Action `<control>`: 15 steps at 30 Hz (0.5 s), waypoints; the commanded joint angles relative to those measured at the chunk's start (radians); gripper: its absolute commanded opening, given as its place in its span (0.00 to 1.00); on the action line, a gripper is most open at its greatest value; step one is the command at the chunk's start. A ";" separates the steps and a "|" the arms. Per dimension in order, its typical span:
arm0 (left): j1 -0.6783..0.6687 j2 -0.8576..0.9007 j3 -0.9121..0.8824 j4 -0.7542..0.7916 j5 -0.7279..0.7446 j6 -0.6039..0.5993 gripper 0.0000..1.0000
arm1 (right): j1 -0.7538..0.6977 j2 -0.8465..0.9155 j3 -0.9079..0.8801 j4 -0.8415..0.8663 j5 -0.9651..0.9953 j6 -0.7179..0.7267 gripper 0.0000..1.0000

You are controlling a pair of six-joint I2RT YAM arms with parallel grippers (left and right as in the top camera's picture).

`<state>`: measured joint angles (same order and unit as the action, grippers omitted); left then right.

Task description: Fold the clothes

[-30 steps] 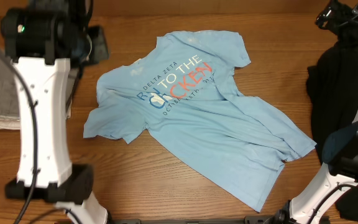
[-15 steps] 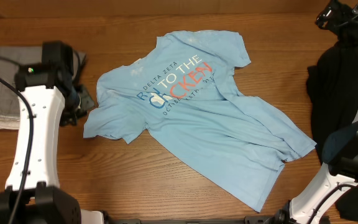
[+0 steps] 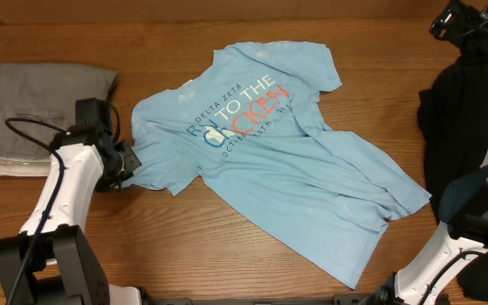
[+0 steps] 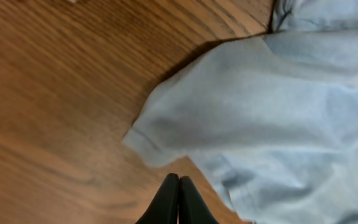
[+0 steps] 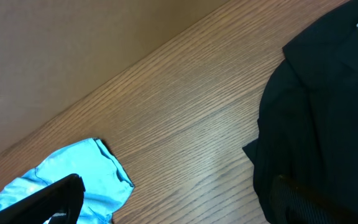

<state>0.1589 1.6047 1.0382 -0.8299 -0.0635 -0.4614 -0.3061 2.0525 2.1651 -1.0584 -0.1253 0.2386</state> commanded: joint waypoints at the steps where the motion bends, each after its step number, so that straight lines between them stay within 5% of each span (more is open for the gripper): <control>1: 0.000 -0.006 -0.058 0.067 0.001 0.021 0.04 | 0.003 0.002 0.003 0.005 0.004 0.000 1.00; 15: 0.000 0.001 -0.203 0.267 -0.116 0.020 0.04 | 0.003 0.002 0.003 0.005 0.004 0.001 1.00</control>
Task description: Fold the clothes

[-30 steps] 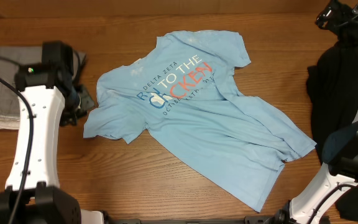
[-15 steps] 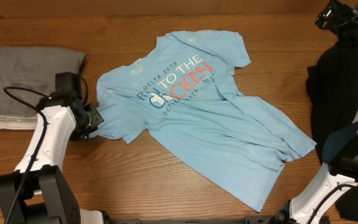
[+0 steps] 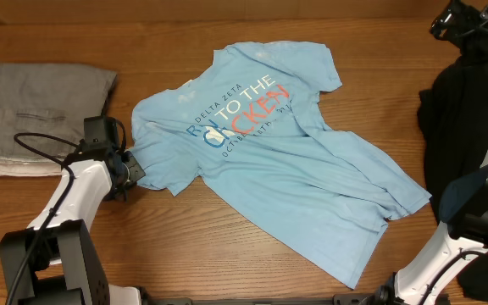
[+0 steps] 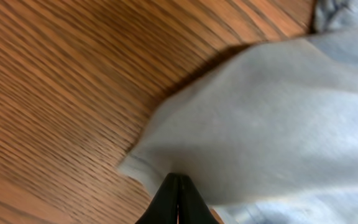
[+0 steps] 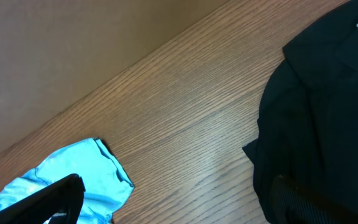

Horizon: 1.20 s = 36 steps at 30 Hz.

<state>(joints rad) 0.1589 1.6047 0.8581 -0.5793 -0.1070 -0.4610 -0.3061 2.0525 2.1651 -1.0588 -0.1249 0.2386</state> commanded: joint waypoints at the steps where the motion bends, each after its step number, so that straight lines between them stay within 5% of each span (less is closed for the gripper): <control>1: 0.000 0.010 -0.025 0.025 -0.079 0.019 0.04 | 0.003 0.002 0.003 0.005 0.004 0.000 1.00; 10: 0.000 0.184 -0.025 0.144 -0.080 0.061 0.04 | 0.003 0.002 0.003 0.005 0.004 0.000 1.00; 19: 0.000 0.212 0.031 0.137 -0.244 0.115 0.04 | 0.003 0.002 0.003 0.005 0.004 0.000 1.00; 25: -0.004 0.210 0.208 -0.009 -0.232 0.125 0.04 | 0.003 0.002 0.003 0.005 0.004 0.000 1.00; 31: -0.045 0.149 0.496 -0.310 -0.217 0.125 0.07 | 0.003 0.002 0.003 0.005 0.004 0.001 1.00; 36: -0.077 0.079 0.571 -0.454 0.050 0.125 0.11 | 0.003 0.002 0.003 0.005 0.004 0.000 1.00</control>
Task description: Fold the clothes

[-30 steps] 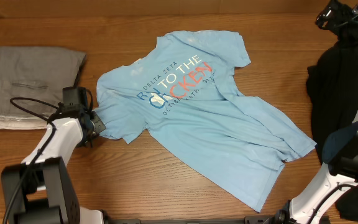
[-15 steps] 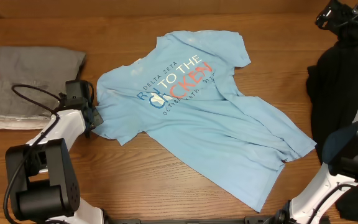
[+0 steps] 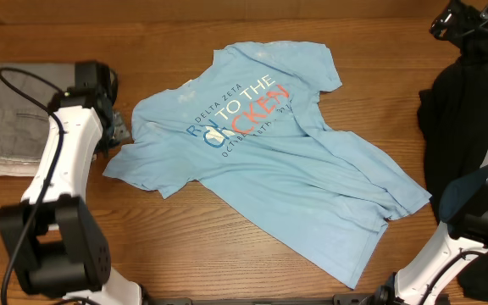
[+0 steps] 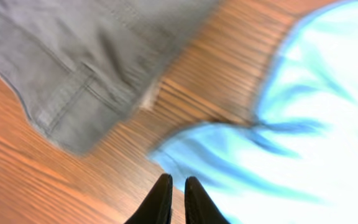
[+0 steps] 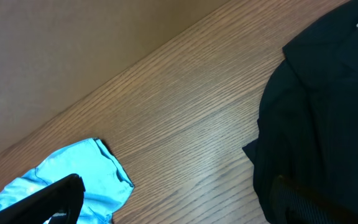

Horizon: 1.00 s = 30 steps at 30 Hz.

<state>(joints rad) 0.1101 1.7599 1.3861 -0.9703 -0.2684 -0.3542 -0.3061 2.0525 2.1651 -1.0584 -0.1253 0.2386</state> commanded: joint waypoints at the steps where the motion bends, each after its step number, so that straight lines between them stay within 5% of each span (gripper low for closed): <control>1: -0.035 -0.081 0.040 -0.089 0.268 0.018 0.08 | 0.003 0.002 0.003 0.005 0.004 0.000 1.00; 6: -0.100 -0.071 -0.034 -0.148 0.351 0.019 0.04 | 0.003 0.002 0.003 0.005 0.004 0.000 1.00; 14: -0.231 -0.058 -0.256 0.037 0.343 0.014 0.04 | 0.003 0.002 0.003 0.005 0.004 0.000 1.00; 30: -0.235 0.126 -0.319 0.157 0.325 -0.045 0.04 | 0.003 0.002 0.003 0.005 0.004 0.001 1.00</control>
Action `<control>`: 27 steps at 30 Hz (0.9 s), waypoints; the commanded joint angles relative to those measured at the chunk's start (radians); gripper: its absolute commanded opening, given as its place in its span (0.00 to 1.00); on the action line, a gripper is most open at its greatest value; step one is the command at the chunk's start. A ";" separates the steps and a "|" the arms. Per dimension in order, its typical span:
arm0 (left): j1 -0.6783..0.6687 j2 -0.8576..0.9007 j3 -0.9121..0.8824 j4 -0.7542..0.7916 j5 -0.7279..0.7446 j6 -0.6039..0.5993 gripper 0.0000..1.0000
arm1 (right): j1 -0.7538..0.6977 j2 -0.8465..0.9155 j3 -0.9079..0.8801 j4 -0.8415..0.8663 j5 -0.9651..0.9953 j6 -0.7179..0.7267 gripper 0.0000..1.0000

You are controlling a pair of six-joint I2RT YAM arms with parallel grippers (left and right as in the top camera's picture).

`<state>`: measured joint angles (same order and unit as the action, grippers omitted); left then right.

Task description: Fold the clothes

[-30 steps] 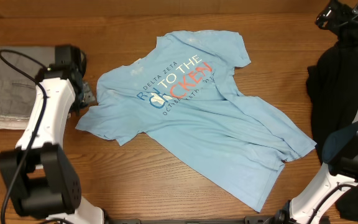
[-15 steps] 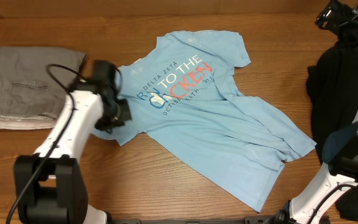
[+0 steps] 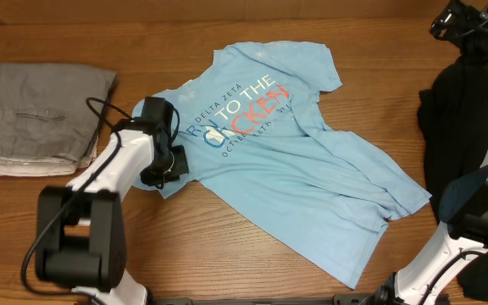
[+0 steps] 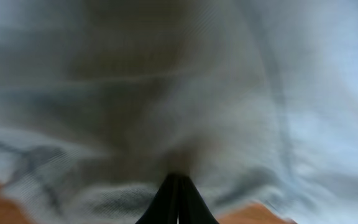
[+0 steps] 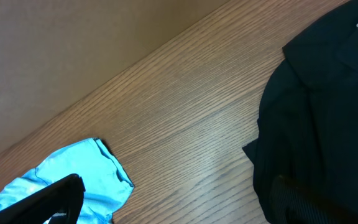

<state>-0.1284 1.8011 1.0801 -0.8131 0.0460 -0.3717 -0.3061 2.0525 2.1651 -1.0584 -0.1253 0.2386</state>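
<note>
A light blue printed T-shirt point(image 3: 286, 161) lies spread and wrinkled across the middle of the wooden table point(image 3: 227, 254). My left gripper point(image 3: 174, 161) sits low on its near-left part beside the print. In the left wrist view blurred cloth point(image 4: 185, 93) fills the frame and puckers around my left gripper point(image 4: 179, 182), whose jaws are shut on it. My right gripper point(image 3: 457, 19) hangs at the far right corner; in its wrist view the right gripper point(image 5: 179, 199) is open and holds nothing, with a shirt sleeve point(image 5: 73, 177) below.
Folded grey clothes point(image 3: 41, 114) lie stacked at the far left. A black garment point(image 3: 468, 127) is heaped at the right edge, also seen as a black garment point(image 5: 328, 106) in the right wrist view. A brown wall runs along the back.
My left gripper has moved from beside the grey stack, jaws slightly apart, rightward onto the shirt's left part, and it is shut on cloth. The right arm is unchanged.
My left gripper was shut at the shirt's left sleeve edge, low on the table. Then the sleeve lay drawn out leftward and the gripper stood a little open near the grey stack. Now it is shut on the shirt further right.
</note>
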 commanded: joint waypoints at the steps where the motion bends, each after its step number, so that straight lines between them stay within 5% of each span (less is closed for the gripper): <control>1: 0.004 0.103 -0.013 -0.003 0.020 -0.029 0.04 | 0.003 0.002 0.003 0.005 0.004 0.000 1.00; 18: 0.018 0.126 0.006 -0.238 -0.027 -0.024 0.04 | 0.003 0.002 0.003 0.005 0.004 0.001 1.00; 27: 0.018 0.011 0.230 -0.303 -0.024 -0.013 0.06 | 0.003 0.002 0.003 0.005 0.004 0.001 1.00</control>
<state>-0.1154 1.8889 1.2087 -1.1118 0.0399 -0.3897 -0.3061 2.0525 2.1651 -1.0584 -0.1253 0.2390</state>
